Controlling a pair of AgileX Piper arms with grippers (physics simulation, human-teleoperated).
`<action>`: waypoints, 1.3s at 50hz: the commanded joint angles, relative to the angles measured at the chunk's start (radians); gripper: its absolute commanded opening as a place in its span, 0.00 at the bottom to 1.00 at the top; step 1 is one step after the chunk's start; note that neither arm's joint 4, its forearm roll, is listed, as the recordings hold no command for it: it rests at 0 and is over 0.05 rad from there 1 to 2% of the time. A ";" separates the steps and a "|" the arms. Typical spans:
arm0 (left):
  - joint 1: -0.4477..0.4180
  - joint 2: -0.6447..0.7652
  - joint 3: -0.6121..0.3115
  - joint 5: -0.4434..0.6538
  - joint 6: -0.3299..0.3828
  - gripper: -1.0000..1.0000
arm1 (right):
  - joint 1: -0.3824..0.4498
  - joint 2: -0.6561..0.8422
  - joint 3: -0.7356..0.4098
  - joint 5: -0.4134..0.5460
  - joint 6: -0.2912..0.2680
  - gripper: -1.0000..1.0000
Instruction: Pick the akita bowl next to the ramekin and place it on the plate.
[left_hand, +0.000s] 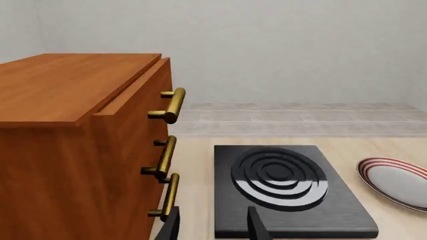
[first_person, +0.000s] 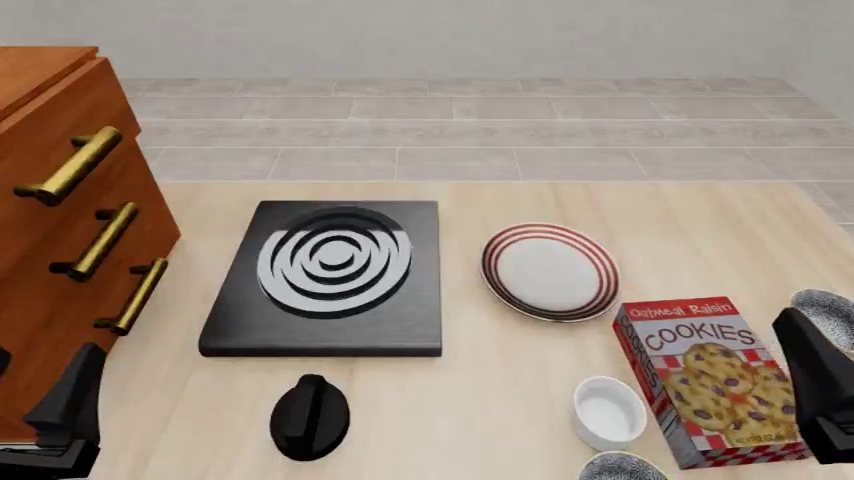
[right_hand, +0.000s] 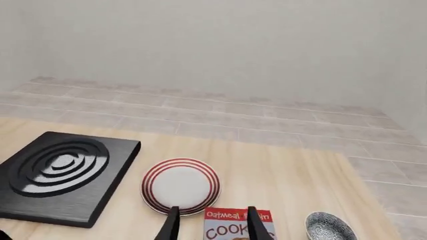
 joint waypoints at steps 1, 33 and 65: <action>0.000 0.000 0.000 0.000 0.000 1.00 | 0.005 0.037 -0.058 0.065 -0.028 1.00; 0.000 0.000 0.000 0.000 0.000 1.00 | 0.003 0.145 -0.176 0.188 -0.107 1.00; 0.000 0.000 0.000 0.000 0.000 1.00 | 0.077 0.182 -0.217 0.352 -0.132 1.00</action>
